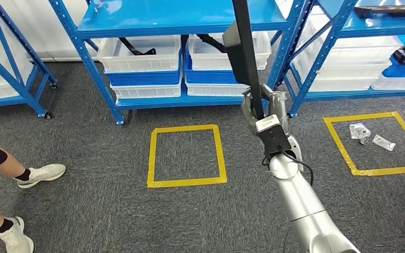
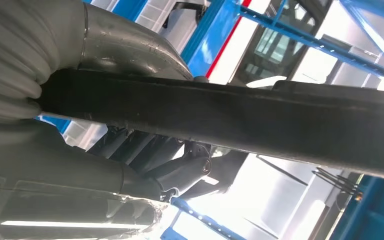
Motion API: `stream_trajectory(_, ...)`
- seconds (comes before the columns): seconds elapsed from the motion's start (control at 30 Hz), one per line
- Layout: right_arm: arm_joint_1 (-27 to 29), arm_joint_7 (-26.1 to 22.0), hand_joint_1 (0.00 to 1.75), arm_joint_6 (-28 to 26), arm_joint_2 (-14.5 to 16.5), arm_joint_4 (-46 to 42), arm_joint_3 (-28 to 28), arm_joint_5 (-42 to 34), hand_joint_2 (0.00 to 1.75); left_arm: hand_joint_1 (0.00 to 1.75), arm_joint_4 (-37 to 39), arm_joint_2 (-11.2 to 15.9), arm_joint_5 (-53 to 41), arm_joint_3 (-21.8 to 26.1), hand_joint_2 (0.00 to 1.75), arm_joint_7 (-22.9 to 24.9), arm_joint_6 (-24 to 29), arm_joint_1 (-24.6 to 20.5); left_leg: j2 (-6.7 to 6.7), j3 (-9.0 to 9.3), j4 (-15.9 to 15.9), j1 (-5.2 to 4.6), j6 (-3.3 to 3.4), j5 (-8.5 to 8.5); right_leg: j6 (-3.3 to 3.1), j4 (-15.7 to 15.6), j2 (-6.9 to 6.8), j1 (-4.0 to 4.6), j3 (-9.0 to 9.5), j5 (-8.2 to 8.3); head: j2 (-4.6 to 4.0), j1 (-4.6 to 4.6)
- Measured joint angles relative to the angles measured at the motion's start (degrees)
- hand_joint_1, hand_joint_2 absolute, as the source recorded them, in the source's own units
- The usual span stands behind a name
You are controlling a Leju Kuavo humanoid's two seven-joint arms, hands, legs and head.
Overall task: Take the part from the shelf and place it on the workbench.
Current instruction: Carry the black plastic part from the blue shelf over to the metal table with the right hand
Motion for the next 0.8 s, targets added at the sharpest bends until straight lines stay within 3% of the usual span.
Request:
stream_trajectory(0.07,-0.11,-0.09,1.75,0.27,0.36,0.94,-0.05,-0.46,1.75,0.00,0.00,-0.08,0.20,0.16,1.75,0.07,0.26,-0.01,-0.03,-0.22,0.09,0.41,-0.59,0.07,-1.23,0.30,-0.08,-0.22,-0.61,0.69,0.00,-0.15)
stream_trajectory(0.13,-0.45,-0.11,1.75,0.80,0.92,1.92,-0.09,-0.93,1.75,0.00,0.01,-0.14,0.59,0.39,1.75,0.10,0.45,0.02,-0.13,-1.42,2.94,0.68,-1.06,-3.19,-2.54,0.30,-0.13,-0.44,-1.19,1.65,0.00,-0.26)
stream_trajectory(0.17,-0.75,-0.20,1.75,1.06,1.27,2.62,-0.09,-1.15,1.75,0.00,0.01,-0.13,0.84,0.50,1.75,0.09,0.46,0.02,-0.24,-2.57,6.31,0.69,-1.20,-5.99,-2.96,0.32,-0.14,-0.37,-1.60,2.13,0.00,-0.33)
stream_trajectory(0.23,-1.26,-0.55,1.75,1.33,1.78,4.34,-0.14,-1.47,1.75,0.00,0.01,-0.08,1.14,0.67,1.75,0.04,0.47,0.04,-0.46,-4.80,13.87,0.68,-1.41,-10.04,-3.23,0.39,-0.11,-0.18,-2.54,2.91,0.00,-0.53)
stream_trajectory(0.27,-1.44,-0.78,1.75,1.33,1.99,5.32,-0.20,-1.55,1.75,0.00,0.01,-0.05,1.24,0.80,1.75,0.00,0.47,0.08,-0.51,-5.21,16.38,0.68,-1.46,-10.52,-3.22,0.42,-0.11,-0.09,-2.96,3.22,0.00,-0.58)
stream_trajectory(0.3,-1.53,-1.01,1.75,1.15,2.16,6.20,-0.31,-1.50,1.75,0.00,0.01,-0.02,1.26,0.92,1.75,-0.04,0.46,0.11,-0.52,-4.54,16.57,0.68,-1.43,-9.79,-3.15,0.46,-0.12,-0.03,-3.26,3.43,0.00,-0.63)
stream_trajectory(0.37,-1.62,-1.43,1.75,0.49,2.51,7.58,-0.63,-1.16,1.75,0.00,0.01,0.02,1.26,1.14,1.75,-0.10,0.43,0.11,-0.58,-0.29,11.12,0.67,-1.04,-7.02,-2.98,0.57,-0.13,0.02,-3.57,3.66,0.00,-0.67)
stream_trajectory(0.43,-1.62,-1.71,1.75,-0.20,2.78,8.24,-0.96,-0.80,1.75,0.00,0.01,0.11,1.21,1.25,1.75,-0.10,0.39,-0.01,-0.72,4.28,4.27,0.48,-0.45,-6.02,-2.67,0.66,-0.17,0.24,-3.88,3.82,0.00,-0.59)
stream_trajectory(0.47,-1.58,-1.77,1.75,-0.41,2.87,8.42,-1.10,-0.69,1.75,0.00,0.00,0.16,1.17,1.26,1.75,-0.09,0.38,-0.06,-0.77,5.37,2.43,0.29,-0.23,-6.13,-2.44,0.67,-0.20,0.31,-4.03,3.95,0.00,-0.55)
stream_trajectory(0.63,-1.33,-1.36,1.75,-1.39,3.01,9.15,-2.17,-0.13,1.75,0.00,-0.01,0.25,0.53,1.26,1.75,0.23,0.40,-0.26,-0.70,5.68,0.28,-0.41,0.10,-6.44,-1.67,0.48,-0.21,0.53,-4.73,4.52,0.00,-0.34)
stream_trajectory(0.8,-1.08,-0.20,1.75,-1.72,3.03,9.37,-2.86,0.67,1.75,0.00,-0.01,0.28,0.08,1.22,1.75,0.77,0.41,-0.40,-0.70,5.01,0.65,-1.03,0.85,-6.15,-0.62,0.20,-0.20,-0.02,-5.09,5.17,0.00,-0.32)
